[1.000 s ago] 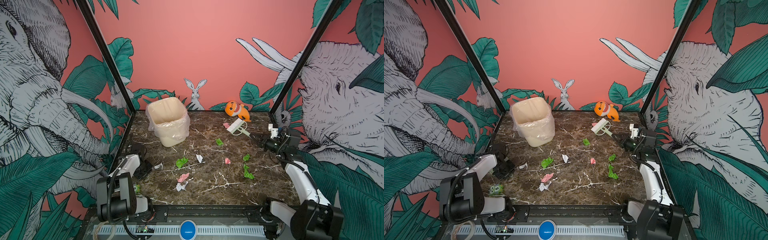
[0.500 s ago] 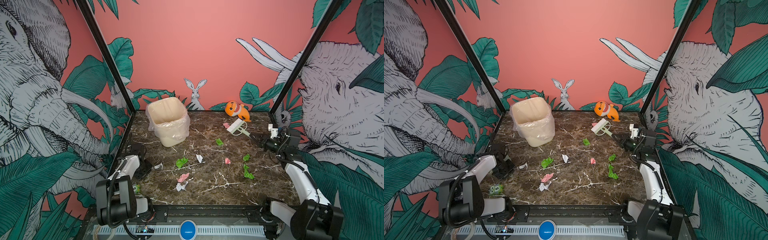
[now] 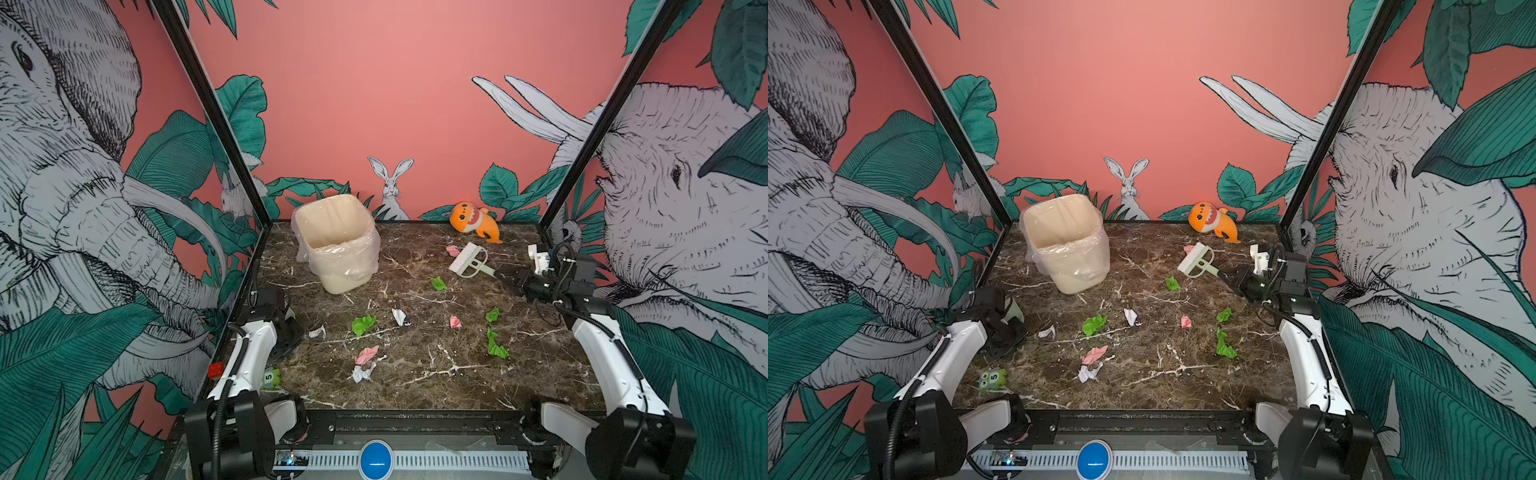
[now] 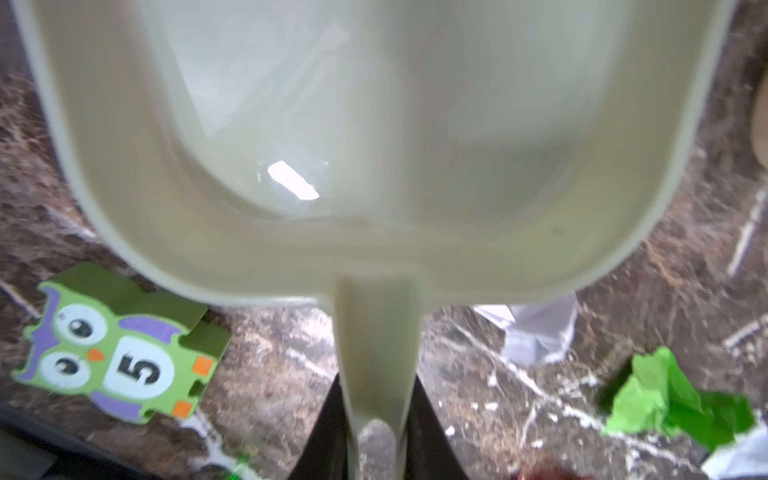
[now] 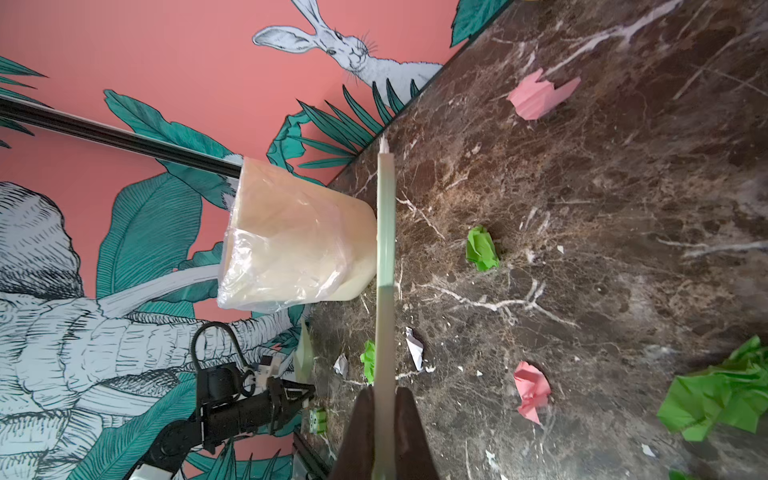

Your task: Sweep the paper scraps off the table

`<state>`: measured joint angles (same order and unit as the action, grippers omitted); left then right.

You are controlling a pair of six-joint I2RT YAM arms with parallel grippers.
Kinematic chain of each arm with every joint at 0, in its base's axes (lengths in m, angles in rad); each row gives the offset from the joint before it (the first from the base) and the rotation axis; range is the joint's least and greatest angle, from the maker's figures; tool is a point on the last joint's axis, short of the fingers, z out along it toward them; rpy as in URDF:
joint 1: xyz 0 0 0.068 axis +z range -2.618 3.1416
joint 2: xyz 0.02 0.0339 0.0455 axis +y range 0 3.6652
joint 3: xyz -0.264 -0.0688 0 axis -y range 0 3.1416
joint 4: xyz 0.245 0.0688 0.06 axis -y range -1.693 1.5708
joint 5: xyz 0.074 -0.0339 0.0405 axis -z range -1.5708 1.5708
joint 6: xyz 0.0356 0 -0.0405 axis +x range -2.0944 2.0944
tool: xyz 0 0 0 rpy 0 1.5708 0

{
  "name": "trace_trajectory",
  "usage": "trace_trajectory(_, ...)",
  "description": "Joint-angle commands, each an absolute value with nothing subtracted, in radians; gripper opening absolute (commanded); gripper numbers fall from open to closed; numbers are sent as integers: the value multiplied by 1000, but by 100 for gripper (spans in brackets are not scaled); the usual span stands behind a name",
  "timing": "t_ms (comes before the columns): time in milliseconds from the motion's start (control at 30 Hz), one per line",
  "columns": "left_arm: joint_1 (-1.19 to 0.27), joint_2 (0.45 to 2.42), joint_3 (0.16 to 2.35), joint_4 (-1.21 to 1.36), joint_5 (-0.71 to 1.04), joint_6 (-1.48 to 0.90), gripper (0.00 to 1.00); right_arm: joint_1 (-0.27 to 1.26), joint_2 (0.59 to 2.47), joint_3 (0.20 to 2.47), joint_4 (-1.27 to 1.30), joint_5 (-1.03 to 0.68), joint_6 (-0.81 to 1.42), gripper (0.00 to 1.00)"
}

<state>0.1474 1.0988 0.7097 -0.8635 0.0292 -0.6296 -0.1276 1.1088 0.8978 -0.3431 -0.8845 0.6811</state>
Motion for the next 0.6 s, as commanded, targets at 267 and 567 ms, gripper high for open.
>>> trace_trajectory(267, -6, 950, 814, -1096, 16, -546, 19, -6, 1067, 979, -592, -755, 540, 0)
trace_trajectory(567, -133, 888, 864, -1198, 46, -506, 18, 63, 1052, 1026, -741, -675, 471, 0)
